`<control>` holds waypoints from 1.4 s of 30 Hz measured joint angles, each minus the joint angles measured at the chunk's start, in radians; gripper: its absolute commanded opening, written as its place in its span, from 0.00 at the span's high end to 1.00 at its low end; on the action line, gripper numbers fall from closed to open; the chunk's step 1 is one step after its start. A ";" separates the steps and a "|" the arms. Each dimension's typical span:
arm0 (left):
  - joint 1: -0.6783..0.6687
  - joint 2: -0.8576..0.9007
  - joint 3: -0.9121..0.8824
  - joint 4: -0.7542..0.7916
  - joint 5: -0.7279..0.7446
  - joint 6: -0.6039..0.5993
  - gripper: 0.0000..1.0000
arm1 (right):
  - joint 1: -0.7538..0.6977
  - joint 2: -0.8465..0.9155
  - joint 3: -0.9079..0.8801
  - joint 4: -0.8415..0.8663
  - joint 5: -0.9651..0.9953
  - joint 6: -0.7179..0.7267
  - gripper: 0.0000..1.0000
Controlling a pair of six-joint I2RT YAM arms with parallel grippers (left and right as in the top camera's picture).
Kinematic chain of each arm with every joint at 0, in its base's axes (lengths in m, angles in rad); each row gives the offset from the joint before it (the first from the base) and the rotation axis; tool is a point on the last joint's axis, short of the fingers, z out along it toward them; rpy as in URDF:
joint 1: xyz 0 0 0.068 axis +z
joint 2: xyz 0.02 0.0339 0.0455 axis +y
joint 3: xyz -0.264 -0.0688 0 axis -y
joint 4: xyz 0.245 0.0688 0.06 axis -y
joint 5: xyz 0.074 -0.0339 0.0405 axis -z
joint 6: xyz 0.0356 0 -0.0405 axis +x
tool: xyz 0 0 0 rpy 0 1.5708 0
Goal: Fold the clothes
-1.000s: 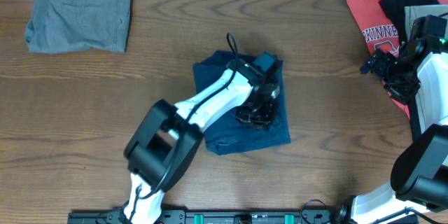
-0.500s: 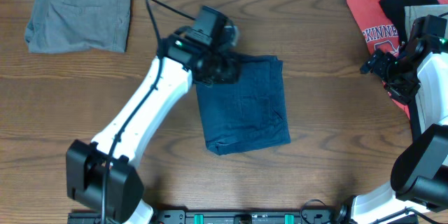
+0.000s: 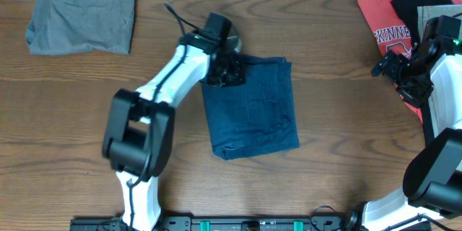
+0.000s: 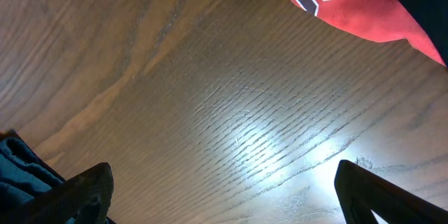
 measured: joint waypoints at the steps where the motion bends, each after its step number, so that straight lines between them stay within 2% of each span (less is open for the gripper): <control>1: -0.007 0.020 0.000 0.021 0.007 -0.006 0.83 | 0.000 0.000 0.000 0.000 0.000 0.000 0.01; 6: -0.030 0.069 -0.002 0.084 0.022 -0.020 0.83 | 0.000 0.000 0.000 0.000 0.000 0.000 0.01; 14: -0.029 0.030 -0.002 0.051 0.106 -0.042 0.83 | 0.000 0.000 0.000 0.000 0.000 0.000 0.01; 18: -0.030 -0.100 -0.002 -0.068 0.112 -0.043 0.83 | 0.000 0.000 0.000 0.000 0.000 0.000 0.01; 23: -0.029 -0.259 0.006 -0.324 -0.003 -0.043 0.83 | 0.000 0.000 0.000 0.000 0.000 0.000 0.01; 27: -0.032 -0.263 -0.019 -0.433 -0.071 -0.042 0.83 | 0.000 0.000 0.000 0.000 0.000 0.000 0.01; 33: -0.062 -0.242 -0.204 -0.375 -0.100 -0.045 0.83 | 0.000 0.000 0.000 0.000 0.000 0.000 0.01; 42: -0.151 -0.239 -0.481 -0.042 -0.033 -0.054 0.84 | 0.000 0.000 0.000 0.000 0.000 0.000 0.01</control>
